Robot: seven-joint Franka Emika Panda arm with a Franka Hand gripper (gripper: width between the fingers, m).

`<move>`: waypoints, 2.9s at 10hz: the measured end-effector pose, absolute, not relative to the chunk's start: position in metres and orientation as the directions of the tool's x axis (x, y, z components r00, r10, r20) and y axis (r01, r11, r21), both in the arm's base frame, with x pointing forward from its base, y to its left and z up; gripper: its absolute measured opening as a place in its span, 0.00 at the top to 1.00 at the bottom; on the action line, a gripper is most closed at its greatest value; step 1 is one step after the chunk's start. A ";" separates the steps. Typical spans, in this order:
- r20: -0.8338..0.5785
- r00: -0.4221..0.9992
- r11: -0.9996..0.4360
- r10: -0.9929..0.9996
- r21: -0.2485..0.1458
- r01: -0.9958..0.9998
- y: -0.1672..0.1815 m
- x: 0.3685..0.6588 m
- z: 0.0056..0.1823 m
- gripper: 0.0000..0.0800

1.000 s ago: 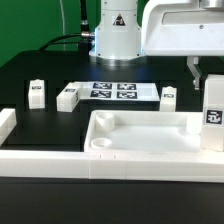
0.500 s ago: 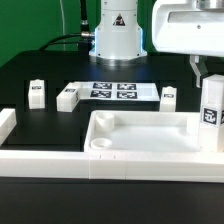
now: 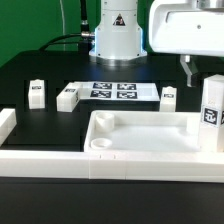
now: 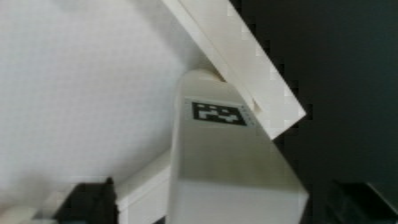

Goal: Assemble desk

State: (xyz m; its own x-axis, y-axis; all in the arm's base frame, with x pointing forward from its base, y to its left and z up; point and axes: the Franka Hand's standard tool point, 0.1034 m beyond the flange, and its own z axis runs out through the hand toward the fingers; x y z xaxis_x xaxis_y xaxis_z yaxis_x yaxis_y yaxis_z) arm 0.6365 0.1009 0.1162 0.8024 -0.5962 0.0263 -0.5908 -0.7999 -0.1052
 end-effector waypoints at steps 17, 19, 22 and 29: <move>0.086 0.874 -0.877 0.479 0.002 0.480 0.102 0.638 0.113 0.39; 0.086 0.887 -0.890 0.454 -0.001 0.456 0.102 0.638 0.113 0.64; 0.085 0.927 -0.930 0.365 -0.010 0.367 0.102 0.638 0.113 0.64; 0.069 0.964 -0.965 -0.258 -0.076 -0.253 0.100 0.639 0.113 0.64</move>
Offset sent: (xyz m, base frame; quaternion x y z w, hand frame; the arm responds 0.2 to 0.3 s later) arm 0.0050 0.0041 -0.0031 0.0000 -0.0103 -0.1879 0.9821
